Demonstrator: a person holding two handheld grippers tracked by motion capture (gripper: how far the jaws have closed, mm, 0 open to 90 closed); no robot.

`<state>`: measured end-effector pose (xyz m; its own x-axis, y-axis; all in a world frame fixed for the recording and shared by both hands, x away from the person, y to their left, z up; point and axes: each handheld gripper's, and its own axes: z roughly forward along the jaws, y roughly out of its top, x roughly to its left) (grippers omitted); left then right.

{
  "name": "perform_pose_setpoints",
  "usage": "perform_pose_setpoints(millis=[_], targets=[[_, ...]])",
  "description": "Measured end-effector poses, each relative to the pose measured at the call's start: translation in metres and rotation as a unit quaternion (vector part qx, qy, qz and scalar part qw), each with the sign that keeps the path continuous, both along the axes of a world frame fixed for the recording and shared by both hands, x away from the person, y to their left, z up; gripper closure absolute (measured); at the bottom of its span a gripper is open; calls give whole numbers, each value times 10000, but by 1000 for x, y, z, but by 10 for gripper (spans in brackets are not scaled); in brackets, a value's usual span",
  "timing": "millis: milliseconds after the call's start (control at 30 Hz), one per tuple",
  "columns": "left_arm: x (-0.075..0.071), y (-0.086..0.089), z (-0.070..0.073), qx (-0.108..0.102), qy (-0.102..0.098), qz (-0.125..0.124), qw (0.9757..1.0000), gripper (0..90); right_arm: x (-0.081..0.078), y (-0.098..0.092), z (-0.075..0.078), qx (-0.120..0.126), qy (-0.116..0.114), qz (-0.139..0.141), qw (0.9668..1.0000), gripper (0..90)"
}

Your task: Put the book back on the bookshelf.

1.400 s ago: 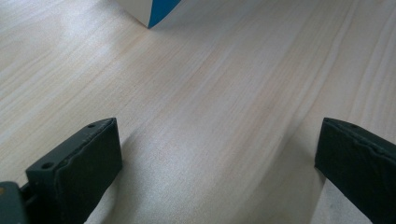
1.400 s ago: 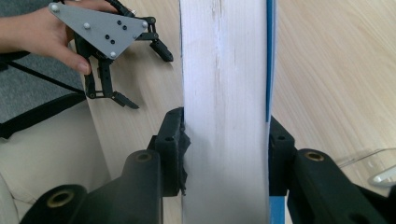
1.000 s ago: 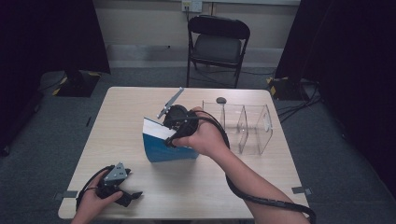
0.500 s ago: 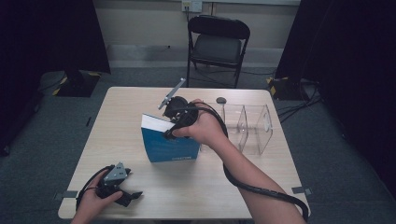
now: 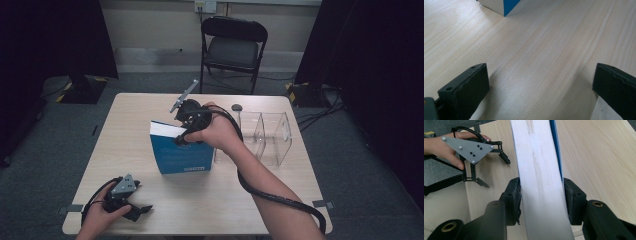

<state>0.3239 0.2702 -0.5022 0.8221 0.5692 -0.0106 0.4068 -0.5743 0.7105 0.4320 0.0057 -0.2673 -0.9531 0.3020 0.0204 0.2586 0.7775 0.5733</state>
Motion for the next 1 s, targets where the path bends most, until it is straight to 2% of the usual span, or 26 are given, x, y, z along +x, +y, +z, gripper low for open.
perform_pose_setpoints(millis=[100, 200, 267, 467, 667, 800, 867, 933, 967, 1000], targets=[[0, 0, 0, -3, -1, -9, 10000, 0, 3, -2, -2, 76, 25, -13, 10000, 519], [0, 0, 0, -2, -1, -8, 10000, 0, 4, -3, -4, -15, 20, 2, 10000, 484], [0, 0, 0, 0, 2, -14, 10000, 0, 4, -7, -8, -169, -102, 68, 9998, 478], [0, 0, 0, 1, 4, -18, 10000, 0, 5, -9, -8, -213, -92, 73, 9997, 474], [0, 0, 0, 1, 3, -17, 10000, 0, 8, -14, -8, -390, -177, 68, 9991, 455], [0, 0, 0, -2, 4, -18, 10000, 0, 9, -18, -11, -471, -161, 34, 9988, 470], [0, 0, -1, -39, -12, -25, 10000, 0, 8, -20, -11, -442, -159, 73, 9989, 503], [1, 1, 0, 31, -2, -40, 10000, 0, 6, -19, -10, -486, -103, 67, 9987, 539], [0, 0, 0, -38, -12, -18, 10000, 0, 4, -18, -9, -483, -26, 47, 9988, 571], [0, 0, 0, -17, -8, -15, 10000, 0, 3, -18, -8, -465, -29, 71, 9989, 586]])
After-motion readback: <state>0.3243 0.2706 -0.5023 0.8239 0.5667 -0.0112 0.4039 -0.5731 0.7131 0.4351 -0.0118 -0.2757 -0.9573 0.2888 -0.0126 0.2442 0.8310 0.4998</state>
